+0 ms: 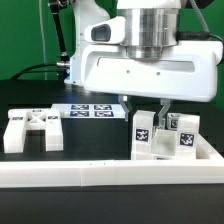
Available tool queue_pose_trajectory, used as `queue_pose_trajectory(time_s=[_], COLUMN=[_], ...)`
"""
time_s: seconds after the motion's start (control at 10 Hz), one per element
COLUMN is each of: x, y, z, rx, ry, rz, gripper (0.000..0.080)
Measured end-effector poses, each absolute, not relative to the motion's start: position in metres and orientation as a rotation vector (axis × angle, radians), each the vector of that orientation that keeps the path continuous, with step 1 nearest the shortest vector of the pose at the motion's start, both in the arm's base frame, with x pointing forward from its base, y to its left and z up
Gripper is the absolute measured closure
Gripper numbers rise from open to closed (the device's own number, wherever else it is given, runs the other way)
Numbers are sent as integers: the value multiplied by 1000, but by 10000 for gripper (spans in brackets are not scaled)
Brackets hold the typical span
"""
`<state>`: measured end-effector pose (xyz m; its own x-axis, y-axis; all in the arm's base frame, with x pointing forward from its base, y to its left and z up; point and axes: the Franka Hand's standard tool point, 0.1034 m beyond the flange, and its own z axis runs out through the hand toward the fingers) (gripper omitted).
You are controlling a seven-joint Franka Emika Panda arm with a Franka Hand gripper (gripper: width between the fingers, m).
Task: Assemble chair
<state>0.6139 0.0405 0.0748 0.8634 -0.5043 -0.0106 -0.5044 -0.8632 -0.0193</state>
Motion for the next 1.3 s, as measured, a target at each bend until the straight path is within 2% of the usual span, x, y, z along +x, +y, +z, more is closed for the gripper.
queue_pose_trajectory(time_s=[0.2, 0.3, 0.4, 0.7, 1.3], x=[614, 615, 616, 609, 608], y=[40, 39, 41, 51, 52], z=[75, 77, 82, 99, 97], rx=[-3015, -3018, -3014, -3047, -3059], ry=[802, 787, 783, 677, 638], rz=[8, 4, -5, -21, -23], gripper=[495, 305, 181, 152, 151])
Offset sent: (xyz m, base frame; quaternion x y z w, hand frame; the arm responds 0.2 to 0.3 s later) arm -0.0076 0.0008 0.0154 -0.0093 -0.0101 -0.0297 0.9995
